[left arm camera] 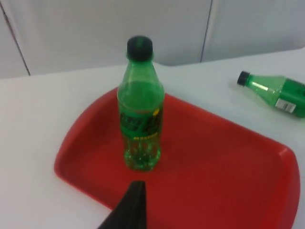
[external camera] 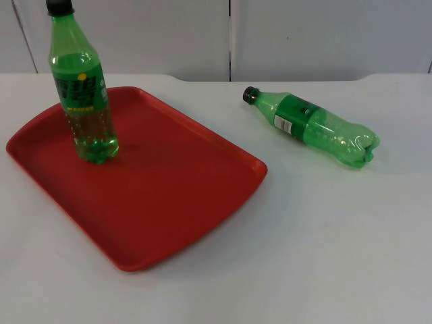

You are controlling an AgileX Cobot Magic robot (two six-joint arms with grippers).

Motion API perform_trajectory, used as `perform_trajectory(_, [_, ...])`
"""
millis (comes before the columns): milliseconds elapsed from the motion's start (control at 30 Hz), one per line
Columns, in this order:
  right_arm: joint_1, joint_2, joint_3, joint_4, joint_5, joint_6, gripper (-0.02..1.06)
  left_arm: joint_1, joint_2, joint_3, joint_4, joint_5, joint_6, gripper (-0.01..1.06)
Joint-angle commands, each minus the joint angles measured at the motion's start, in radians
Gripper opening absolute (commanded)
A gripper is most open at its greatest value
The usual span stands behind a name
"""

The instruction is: Place the bottle upright on the tray.

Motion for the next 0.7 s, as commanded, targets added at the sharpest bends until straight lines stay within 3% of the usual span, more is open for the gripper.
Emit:
perform_trajectory(0, [-0.007, -0.005, 0.007, 0.002, -0.003, -0.011, 1.04, -0.006, -0.037, 0.006, -0.015, 0.024, 0.003, 1.05])
perform_trajectory(433, [-0.007, -0.005, 0.007, 0.002, -0.003, -0.011, 1.04, -0.006, -0.261, 0.008, -0.037, 0.204, 0.075, 1.05])
perform_trajectory(667, [-0.007, -0.005, 0.007, 0.002, -0.003, -0.011, 1.04, -0.006, -0.387, 0.061, -0.037, 0.239, 0.086, 1.05])
